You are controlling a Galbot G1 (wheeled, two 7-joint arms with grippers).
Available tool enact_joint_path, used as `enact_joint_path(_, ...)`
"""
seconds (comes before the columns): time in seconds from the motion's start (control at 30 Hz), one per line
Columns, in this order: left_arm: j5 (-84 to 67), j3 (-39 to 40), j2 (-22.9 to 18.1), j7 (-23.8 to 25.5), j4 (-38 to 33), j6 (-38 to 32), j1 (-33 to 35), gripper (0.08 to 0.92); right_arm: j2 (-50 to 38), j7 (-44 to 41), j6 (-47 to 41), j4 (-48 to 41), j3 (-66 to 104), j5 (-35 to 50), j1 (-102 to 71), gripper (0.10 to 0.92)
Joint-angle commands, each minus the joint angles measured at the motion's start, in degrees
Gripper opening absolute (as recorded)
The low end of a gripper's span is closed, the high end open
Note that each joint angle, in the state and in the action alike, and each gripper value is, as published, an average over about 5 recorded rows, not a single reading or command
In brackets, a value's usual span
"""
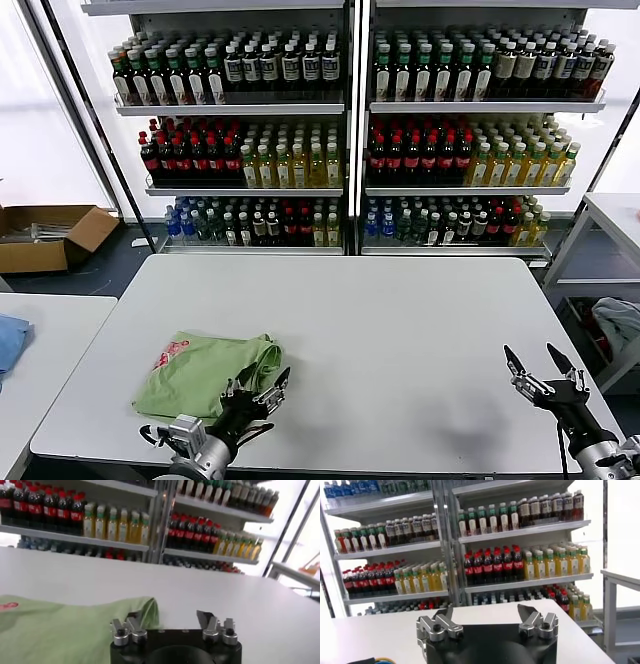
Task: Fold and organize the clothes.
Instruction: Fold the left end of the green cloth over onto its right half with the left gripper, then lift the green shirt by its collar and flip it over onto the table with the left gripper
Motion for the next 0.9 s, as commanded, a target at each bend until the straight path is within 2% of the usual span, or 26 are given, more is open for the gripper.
enact_joint_path(0.03, -14.9, -11.8, 4.7, -3.2, -4.8, 0.5, -1.1, 0.761, 0.1, -0.1, 0.2, 0.0, 0.0, 0.1, -0.4, 0.823)
enact_joint_path(0.1, -15.4, -17.0, 7.5, -3.2, -2.3, 1.9, -1.6, 0.801, 0.1, -0.1, 0.3, 0.0, -0.1, 0.0, -0.4, 0.823)
enact_joint_path(0.23, -16.3, -24.9, 12.7, -0.5, 6.5, 6.4, -2.8, 0.821, 0.1, -0.1, 0.3, 0.0, -0.7, -0.2, -0.2, 0.823)
enact_joint_path(0.43, -15.8, -25.4, 17.3, 1.9, 17.5, 7.4, -4.4, 0.823, 0.1, -0.1, 0.3, 0.4, -1.2, -0.5, -0.2, 0.823)
enact_joint_path(0.6, -15.1, -23.1, 17.6, 2.8, 21.5, 7.4, -6.6, 0.823, 0.1, -0.1, 0.2, 0.5, -1.1, -0.6, -0.3, 0.823)
enact_joint_path(0.9, -14.0, -19.3, 13.8, 3.2, 23.4, 8.0, -9.2, 0.823, 0.3, 0.0, 0.0, 0.8, -1.1, -1.0, -0.4, 0.823)
